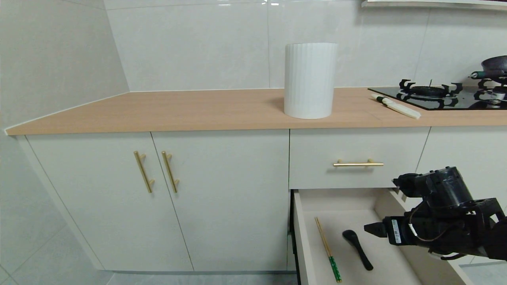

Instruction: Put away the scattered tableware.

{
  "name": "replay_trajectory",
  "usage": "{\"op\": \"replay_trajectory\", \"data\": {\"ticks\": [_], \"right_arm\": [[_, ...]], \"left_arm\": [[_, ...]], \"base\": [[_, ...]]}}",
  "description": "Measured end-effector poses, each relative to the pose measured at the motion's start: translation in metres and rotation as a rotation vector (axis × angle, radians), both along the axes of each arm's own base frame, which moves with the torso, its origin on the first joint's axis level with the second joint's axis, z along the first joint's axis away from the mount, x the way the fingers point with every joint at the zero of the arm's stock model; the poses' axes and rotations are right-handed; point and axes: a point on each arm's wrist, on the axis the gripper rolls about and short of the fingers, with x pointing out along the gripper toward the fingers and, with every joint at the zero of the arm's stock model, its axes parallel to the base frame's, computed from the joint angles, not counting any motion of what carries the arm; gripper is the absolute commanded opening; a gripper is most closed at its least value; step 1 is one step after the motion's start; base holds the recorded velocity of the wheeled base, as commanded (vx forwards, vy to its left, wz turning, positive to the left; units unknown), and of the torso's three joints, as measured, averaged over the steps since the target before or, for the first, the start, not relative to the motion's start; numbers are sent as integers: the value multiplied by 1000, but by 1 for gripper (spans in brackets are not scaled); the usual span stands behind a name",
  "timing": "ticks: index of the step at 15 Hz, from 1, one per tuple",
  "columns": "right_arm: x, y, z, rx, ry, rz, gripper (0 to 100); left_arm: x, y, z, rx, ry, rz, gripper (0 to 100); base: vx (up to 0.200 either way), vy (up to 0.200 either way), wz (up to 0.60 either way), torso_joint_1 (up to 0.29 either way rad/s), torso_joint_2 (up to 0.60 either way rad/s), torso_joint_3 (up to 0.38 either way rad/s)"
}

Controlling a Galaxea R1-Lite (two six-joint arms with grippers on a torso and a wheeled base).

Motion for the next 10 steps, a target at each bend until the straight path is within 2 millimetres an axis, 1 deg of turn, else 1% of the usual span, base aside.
{"op": "replay_trajectory", "data": {"ticks": [2, 5, 7, 10], "right_arm": [[-2, 0, 3, 2, -5, 2, 100], [-8, -2, 3, -17, 41, 6, 100], [-12, -2, 4, -27, 54, 19, 100], [-28, -2, 3, -70, 159, 105, 100]], "left_arm": [[0, 0, 0, 0, 0, 0, 100], [0, 0, 0, 0, 0, 0, 100], [0, 0, 0, 0, 0, 0, 100], [0, 0, 0, 0, 0, 0, 100]], "base": [[-200, 0, 0, -2, -5, -2], [-200, 0, 0, 1, -2, 4], [0, 0, 0, 0, 0, 0], [0, 0, 0, 0, 0, 0]]}}
